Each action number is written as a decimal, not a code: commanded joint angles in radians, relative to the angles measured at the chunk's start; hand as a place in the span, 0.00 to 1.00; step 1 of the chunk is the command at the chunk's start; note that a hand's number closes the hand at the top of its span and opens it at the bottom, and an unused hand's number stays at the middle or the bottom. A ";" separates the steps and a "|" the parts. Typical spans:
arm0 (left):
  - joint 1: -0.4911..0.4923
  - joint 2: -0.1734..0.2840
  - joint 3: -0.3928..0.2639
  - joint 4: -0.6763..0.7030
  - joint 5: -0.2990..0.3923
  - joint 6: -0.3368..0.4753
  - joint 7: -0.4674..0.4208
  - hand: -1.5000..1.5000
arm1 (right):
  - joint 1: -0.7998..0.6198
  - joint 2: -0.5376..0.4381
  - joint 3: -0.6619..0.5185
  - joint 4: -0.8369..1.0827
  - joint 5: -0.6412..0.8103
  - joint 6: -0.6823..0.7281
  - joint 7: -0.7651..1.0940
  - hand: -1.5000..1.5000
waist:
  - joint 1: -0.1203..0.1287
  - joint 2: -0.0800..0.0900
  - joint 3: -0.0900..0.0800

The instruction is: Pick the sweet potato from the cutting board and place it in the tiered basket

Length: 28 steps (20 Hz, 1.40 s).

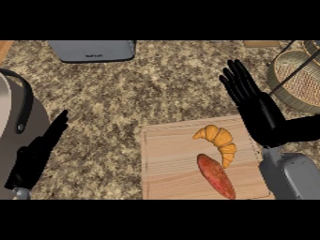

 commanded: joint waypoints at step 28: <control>0.055 -0.296 0.010 0.157 -0.057 0.214 -0.100 0.50 | 0.439 -0.596 -0.098 -0.511 0.344 0.137 0.421 0.00 | 0.027 -0.013 -0.010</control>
